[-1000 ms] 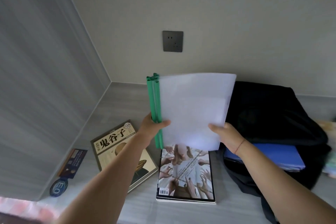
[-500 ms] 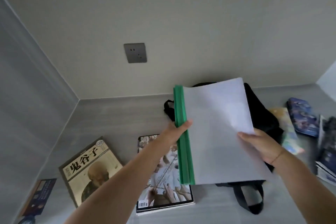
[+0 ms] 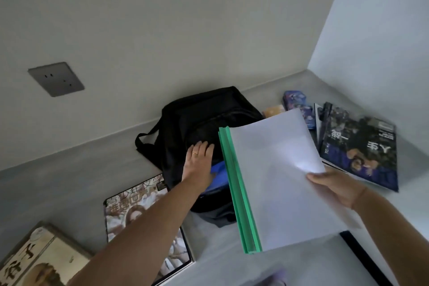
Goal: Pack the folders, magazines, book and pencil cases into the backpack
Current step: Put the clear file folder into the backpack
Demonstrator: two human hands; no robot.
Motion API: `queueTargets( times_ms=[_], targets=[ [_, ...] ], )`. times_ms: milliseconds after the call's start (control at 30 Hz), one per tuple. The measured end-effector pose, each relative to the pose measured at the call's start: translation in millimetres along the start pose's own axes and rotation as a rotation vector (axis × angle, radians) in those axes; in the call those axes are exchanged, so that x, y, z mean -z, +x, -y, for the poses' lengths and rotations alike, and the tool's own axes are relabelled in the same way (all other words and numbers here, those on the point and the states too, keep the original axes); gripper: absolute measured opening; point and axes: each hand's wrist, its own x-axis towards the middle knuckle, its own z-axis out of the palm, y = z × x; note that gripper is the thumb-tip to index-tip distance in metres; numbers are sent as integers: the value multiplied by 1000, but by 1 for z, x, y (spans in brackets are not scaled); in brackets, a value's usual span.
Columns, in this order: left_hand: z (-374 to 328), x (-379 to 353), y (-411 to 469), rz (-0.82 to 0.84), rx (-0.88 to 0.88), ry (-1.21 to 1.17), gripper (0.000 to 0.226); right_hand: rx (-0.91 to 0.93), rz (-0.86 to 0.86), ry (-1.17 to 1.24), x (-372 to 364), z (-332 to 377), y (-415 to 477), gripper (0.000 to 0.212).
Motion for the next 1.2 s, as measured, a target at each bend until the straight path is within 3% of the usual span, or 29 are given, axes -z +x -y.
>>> queueTargets(
  times_ms=[233,367,500,600,767,1067,1200],
  targets=[
    [-5,-24,38,-15,-14,302,71,-51,40,5,24,-20,-2,20],
    [-7,-16,58,-2,-84,378,44,-100,58,11,26,-28,1,21],
    [0,3,82,74,38,124,25,-149,157,59,32,-33,3,45],
    [14,24,95,-6,155,-107,20,-180,255,10,29,-38,4,68],
    [22,50,100,-1,156,-243,28,-170,253,-38,-2,-20,11,18],
    [10,50,87,-83,67,-100,19,-258,325,-225,-37,26,37,14],
    [-2,46,81,-2,-52,71,23,-317,393,-209,-32,14,35,13]
  ],
)
